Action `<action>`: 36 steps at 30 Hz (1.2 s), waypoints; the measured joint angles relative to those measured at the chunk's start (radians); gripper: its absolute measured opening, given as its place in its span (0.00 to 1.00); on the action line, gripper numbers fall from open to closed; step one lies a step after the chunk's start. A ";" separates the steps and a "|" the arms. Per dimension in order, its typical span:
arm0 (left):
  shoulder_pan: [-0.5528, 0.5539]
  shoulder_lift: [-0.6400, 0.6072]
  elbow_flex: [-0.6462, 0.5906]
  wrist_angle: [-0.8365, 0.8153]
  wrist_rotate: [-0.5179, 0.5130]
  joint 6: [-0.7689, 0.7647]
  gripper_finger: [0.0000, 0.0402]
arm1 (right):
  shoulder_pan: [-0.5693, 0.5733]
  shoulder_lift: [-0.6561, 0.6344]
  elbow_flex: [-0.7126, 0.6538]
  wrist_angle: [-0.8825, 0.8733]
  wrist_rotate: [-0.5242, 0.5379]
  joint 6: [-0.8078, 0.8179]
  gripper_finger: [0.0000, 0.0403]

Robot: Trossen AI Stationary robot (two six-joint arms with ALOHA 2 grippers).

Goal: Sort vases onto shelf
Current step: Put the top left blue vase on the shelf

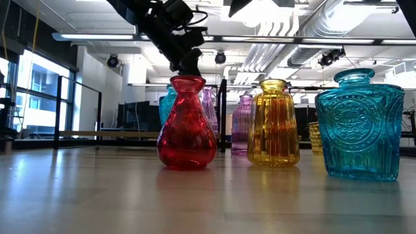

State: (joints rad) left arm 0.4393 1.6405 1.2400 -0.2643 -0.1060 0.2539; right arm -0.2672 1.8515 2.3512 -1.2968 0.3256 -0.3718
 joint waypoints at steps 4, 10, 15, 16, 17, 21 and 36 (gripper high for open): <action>0.006 0.000 0.000 -0.046 0.011 -0.001 0.00 | 0.000 0.000 0.000 0.000 0.000 0.000 0.00; 0.008 0.000 0.000 -0.087 -0.002 -0.016 0.00 | 0.000 0.000 0.000 0.002 0.003 0.000 0.00; 0.008 0.000 0.000 -0.131 -0.009 -0.019 0.00 | 0.000 0.000 0.000 0.002 0.003 0.000 0.00; 0.008 0.000 0.000 -0.133 -0.009 -0.024 0.00 | 0.000 0.000 0.000 0.002 0.003 0.000 0.00; 0.008 0.000 0.000 -0.136 -0.013 -0.029 0.00 | 0.000 0.000 0.000 0.004 0.003 -0.001 0.00; 0.007 0.000 0.000 -0.148 -0.034 -0.037 0.00 | 0.000 0.000 0.000 0.007 0.003 -0.002 0.00; 0.007 0.000 0.000 -0.220 -0.078 -0.069 0.00 | 0.000 0.000 0.000 0.007 -0.001 -0.003 0.00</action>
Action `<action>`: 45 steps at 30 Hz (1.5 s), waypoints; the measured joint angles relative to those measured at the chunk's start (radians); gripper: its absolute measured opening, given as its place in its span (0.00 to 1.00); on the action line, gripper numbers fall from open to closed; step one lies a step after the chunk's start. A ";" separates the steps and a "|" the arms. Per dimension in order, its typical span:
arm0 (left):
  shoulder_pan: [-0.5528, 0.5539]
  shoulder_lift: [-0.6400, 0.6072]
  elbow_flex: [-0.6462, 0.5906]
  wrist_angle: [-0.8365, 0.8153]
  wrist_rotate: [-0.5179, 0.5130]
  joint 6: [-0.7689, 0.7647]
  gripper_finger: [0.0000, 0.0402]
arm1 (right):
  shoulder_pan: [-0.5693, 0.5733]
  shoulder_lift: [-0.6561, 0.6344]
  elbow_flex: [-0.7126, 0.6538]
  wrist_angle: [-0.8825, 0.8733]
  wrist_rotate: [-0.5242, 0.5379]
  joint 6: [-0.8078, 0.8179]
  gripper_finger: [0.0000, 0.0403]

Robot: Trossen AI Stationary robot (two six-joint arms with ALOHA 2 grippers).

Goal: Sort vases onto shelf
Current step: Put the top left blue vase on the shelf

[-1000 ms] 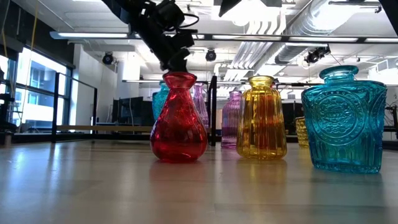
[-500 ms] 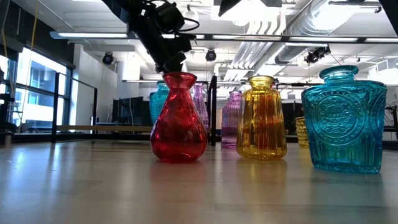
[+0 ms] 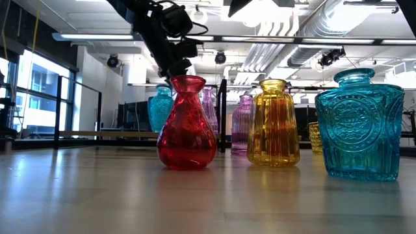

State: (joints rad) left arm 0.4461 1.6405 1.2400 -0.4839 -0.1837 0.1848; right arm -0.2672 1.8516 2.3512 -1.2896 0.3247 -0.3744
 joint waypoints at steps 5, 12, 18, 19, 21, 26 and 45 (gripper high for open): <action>0.000 0.000 0.000 -0.041 -0.007 0.000 0.00 | 0.000 0.000 0.000 0.000 0.000 0.000 0.00; 0.000 0.000 0.000 -0.103 -0.007 0.000 0.00 | 0.000 0.000 0.000 0.007 0.000 0.000 0.00; 0.000 0.000 0.000 -0.114 -0.044 -0.009 0.00 | 0.000 0.000 0.000 0.009 -0.006 0.000 0.00; 0.000 0.000 0.000 -0.113 -0.050 -0.009 0.00 | 0.000 0.000 0.000 0.012 -0.012 0.000 0.00; 0.000 0.000 0.000 -0.102 -0.056 0.002 0.00 | 0.000 0.000 0.000 0.020 -0.021 -0.003 0.00; -0.001 0.000 0.000 -0.088 -0.066 0.069 0.00 | 0.000 0.000 0.000 0.033 -0.023 -0.011 0.00; -0.016 0.000 0.000 -0.079 -0.169 0.141 0.00 | 0.000 0.001 0.000 0.037 -0.026 -0.011 0.00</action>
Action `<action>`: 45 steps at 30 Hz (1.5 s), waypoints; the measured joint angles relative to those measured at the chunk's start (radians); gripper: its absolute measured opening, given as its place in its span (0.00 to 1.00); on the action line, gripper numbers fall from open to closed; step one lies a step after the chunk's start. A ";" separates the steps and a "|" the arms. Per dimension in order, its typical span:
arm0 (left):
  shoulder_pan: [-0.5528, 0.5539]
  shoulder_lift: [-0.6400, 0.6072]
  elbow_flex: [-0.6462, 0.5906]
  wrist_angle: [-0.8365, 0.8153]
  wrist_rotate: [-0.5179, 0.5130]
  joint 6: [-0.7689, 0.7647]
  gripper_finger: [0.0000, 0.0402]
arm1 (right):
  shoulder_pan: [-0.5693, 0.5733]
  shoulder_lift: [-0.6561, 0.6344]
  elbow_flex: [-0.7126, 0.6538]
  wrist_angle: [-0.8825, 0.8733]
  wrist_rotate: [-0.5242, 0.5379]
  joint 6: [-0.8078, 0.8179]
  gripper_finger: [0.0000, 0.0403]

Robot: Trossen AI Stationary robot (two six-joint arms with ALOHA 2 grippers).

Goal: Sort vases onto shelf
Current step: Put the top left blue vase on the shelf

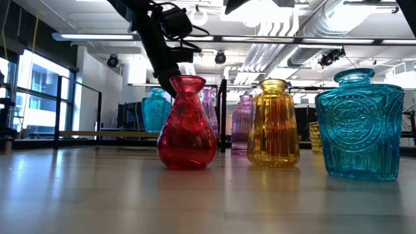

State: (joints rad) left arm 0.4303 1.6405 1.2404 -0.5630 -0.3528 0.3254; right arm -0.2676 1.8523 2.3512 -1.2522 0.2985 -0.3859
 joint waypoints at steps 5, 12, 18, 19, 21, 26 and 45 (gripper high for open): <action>-0.013 0.000 0.000 -0.001 -0.007 -0.028 0.00 | 0.000 0.000 0.000 0.000 0.000 0.000 0.00; -0.021 0.000 0.000 -0.045 -0.079 -0.071 0.00 | 0.000 0.000 0.000 0.000 0.000 0.000 0.00; -0.021 0.000 0.000 -0.054 -0.082 -0.091 0.00 | 0.000 0.000 0.000 0.001 -0.018 0.003 0.00; -0.021 0.000 0.000 -0.055 -0.082 -0.097 0.00 | 0.000 0.000 0.000 0.001 -0.020 0.003 0.00; -0.021 0.000 0.000 -0.065 -0.082 -0.108 0.00 | 0.000 0.000 0.000 0.001 -0.020 0.003 0.00; -0.021 0.000 0.000 -0.110 -0.089 -0.139 0.00 | 0.000 0.000 0.000 0.001 -0.020 0.003 0.00; -0.020 -0.001 0.000 -0.178 -0.167 -0.220 0.00 | 0.000 0.000 0.000 0.001 -0.021 0.004 0.00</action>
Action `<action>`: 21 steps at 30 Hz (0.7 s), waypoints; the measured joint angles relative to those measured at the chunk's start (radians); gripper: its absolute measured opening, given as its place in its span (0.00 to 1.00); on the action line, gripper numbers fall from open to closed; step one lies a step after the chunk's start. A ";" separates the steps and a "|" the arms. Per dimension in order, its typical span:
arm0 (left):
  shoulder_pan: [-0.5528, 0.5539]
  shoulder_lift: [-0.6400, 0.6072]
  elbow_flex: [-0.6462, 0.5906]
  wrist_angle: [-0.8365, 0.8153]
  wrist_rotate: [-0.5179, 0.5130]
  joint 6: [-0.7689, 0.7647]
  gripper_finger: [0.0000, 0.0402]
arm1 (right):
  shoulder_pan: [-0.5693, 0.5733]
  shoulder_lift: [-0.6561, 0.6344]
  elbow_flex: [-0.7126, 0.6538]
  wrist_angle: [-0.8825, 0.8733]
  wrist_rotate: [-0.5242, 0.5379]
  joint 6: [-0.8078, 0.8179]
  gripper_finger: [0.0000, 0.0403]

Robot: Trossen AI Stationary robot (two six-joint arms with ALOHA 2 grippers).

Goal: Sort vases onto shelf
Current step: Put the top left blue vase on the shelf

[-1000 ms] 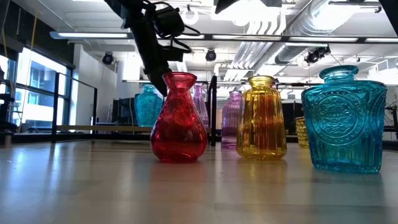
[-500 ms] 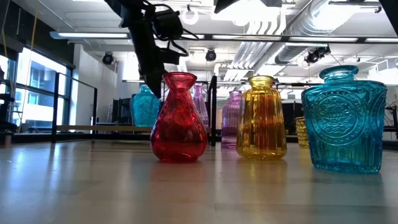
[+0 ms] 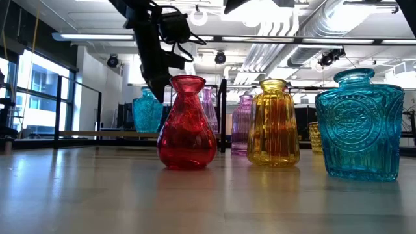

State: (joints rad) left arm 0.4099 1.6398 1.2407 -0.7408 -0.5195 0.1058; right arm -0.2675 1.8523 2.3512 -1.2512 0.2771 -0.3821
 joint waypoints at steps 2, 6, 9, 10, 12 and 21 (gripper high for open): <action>0.000 0.000 0.000 0.014 0.006 0.004 0.00 | 0.000 0.000 0.000 0.000 0.000 0.000 0.00; 0.000 0.000 0.000 0.097 0.065 0.052 0.00 | 0.000 0.000 0.000 0.000 0.000 0.002 0.00; 0.000 0.000 0.000 0.152 0.086 0.064 0.00 | 0.000 0.000 0.000 0.000 -0.007 0.008 0.00; 0.001 0.000 0.000 0.165 0.089 0.073 0.00 | 0.000 0.000 0.000 0.000 -0.012 0.008 0.00; 0.003 0.000 0.000 0.185 0.091 0.087 0.00 | 0.000 0.000 0.000 0.000 -0.022 0.008 0.00; 0.036 0.000 0.000 0.250 0.135 0.211 0.00 | 0.000 0.000 0.000 0.016 -0.025 0.006 0.00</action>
State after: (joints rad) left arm 0.4460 1.6398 1.2407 -0.4909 -0.3849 0.3169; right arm -0.2672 1.8521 2.3516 -1.2350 0.2524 -0.3759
